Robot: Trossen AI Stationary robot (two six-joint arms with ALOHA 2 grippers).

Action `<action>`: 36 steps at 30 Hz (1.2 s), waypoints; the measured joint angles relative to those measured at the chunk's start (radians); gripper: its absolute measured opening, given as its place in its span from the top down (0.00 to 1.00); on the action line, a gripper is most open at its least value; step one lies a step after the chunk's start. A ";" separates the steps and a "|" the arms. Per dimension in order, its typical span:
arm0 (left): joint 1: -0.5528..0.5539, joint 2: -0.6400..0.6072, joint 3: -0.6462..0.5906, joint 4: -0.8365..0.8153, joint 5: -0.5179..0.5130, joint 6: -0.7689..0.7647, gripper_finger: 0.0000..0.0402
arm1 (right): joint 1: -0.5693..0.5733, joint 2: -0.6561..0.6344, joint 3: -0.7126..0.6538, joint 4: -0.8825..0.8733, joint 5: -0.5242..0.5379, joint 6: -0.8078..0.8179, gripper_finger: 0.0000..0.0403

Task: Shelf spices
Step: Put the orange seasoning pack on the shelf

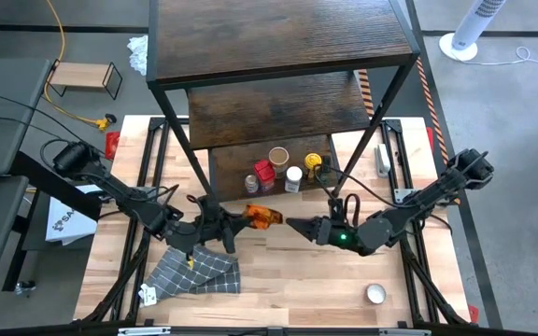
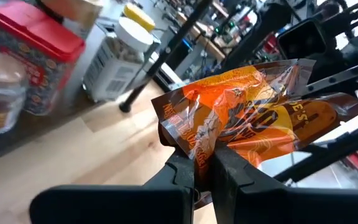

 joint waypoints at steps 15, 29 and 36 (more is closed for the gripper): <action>0.073 0.123 0.105 -0.015 0.130 0.056 0.96 | -0.017 -0.003 0.000 -0.128 -0.074 0.095 0.38; 0.062 0.001 0.115 -0.196 0.101 0.109 0.97 | 0.028 -0.019 0.000 -0.101 -0.136 0.028 0.40; 0.075 -0.008 0.114 -0.204 0.197 0.188 0.97 | 0.025 -0.018 -0.001 -0.160 -0.080 0.100 0.41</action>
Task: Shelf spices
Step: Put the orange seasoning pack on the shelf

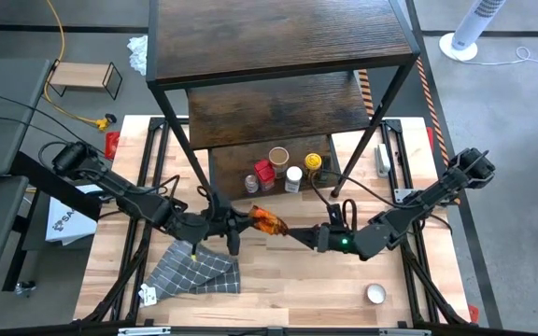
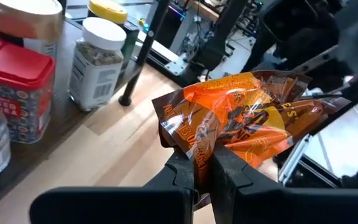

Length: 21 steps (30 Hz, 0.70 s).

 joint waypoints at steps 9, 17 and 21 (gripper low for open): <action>0.052 -0.001 0.000 0.014 -0.013 0.003 0.97 | -0.039 0.000 0.000 0.002 0.003 0.054 0.41; 0.076 -0.001 0.000 0.014 -0.010 0.051 0.97 | -0.092 0.000 0.000 -0.012 0.011 0.075 0.41; 0.075 -0.001 0.000 0.024 -0.003 0.051 0.97 | -0.110 0.000 0.000 -0.019 0.017 0.075 0.41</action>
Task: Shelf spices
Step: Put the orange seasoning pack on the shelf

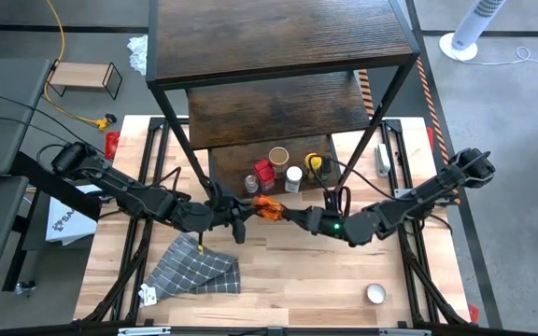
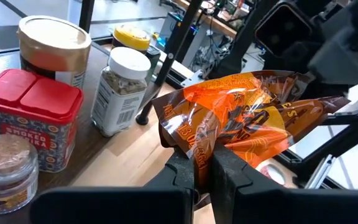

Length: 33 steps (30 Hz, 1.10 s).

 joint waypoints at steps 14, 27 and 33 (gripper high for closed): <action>0.007 0.000 -0.002 0.011 0.002 0.026 0.90 | -0.012 0.000 0.000 -0.021 0.008 -0.017 0.97; 0.010 -0.003 -0.002 0.013 0.345 -0.040 0.71 | 0.032 -0.076 0.001 -0.146 -0.093 -0.072 1.00; 0.007 -0.028 -0.001 0.011 0.565 -0.080 0.53 | 0.075 -0.195 0.001 -0.346 -0.152 -0.122 1.00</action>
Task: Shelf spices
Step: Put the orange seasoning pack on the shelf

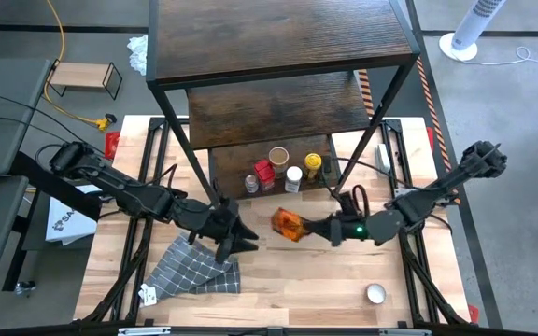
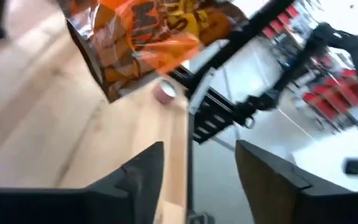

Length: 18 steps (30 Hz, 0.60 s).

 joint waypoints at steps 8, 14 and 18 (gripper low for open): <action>0.044 0.043 0.028 0.042 0.213 0.067 0.38 | -0.009 -0.027 0.000 -0.033 -0.323 -0.224 1.00; 0.114 0.091 0.132 0.003 0.382 0.156 0.34 | -0.053 0.033 0.000 -0.036 -0.516 -0.357 1.00; 0.150 0.091 0.186 -0.090 0.465 0.214 0.34 | -0.079 0.066 0.000 -0.034 -0.602 -0.426 1.00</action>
